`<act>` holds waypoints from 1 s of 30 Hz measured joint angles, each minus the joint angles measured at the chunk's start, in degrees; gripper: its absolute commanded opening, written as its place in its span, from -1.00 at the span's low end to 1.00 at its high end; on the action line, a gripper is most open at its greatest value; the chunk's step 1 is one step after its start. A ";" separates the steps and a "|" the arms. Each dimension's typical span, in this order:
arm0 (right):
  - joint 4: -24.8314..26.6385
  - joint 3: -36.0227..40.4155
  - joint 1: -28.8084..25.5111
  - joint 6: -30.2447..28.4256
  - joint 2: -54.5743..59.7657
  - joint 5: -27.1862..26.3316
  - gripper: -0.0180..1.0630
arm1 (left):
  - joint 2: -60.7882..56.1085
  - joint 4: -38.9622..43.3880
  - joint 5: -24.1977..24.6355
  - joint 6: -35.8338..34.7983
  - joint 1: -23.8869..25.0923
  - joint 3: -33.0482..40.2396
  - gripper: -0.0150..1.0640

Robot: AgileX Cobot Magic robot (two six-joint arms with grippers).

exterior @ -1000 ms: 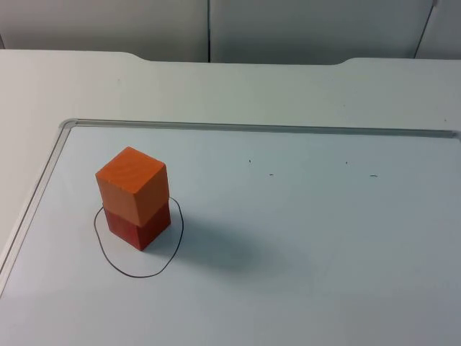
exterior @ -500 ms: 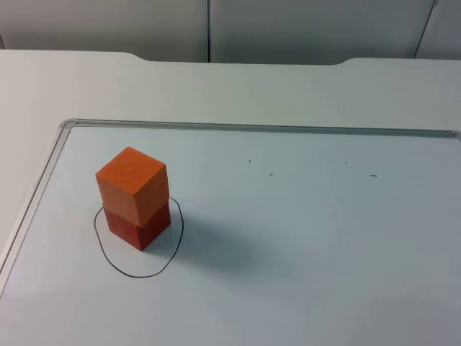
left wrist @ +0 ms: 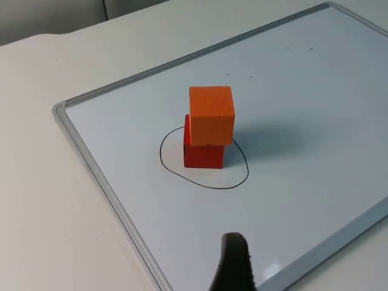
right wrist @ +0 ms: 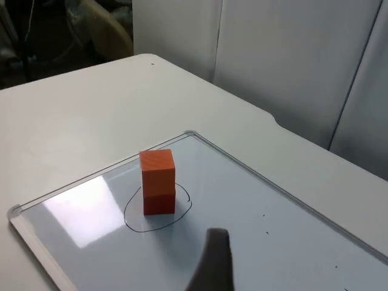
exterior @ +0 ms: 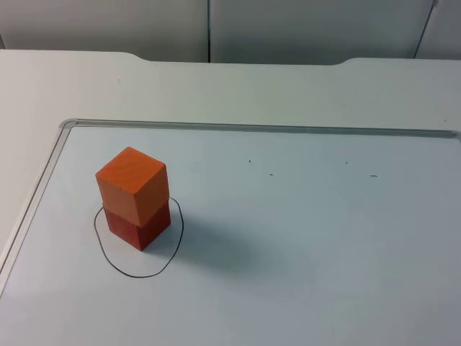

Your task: Pick up one cube with the left hand and another cube with the right hand. First place the cube in the right hand at the target position, then stack the cube in the left hand on top.

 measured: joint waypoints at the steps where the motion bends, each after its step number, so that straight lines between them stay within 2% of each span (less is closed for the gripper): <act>1: -0.13 0.00 0.00 0.00 -0.80 0.97 0.34 | 0.00 0.00 0.00 0.00 0.00 0.00 0.19; 11: -3.38 0.51 0.00 5.23 -7.10 7.71 0.34 | 0.00 0.37 -0.90 -0.07 0.00 0.83 0.19; 20: -3.70 0.51 0.00 6.83 -9.60 12.37 0.34 | -0.03 1.19 -1.32 -1.47 0.00 1.30 0.19; 30: -3.91 0.51 0.00 6.83 -9.98 15.06 0.34 | -0.03 1.44 -1.45 -1.69 0.00 1.30 0.19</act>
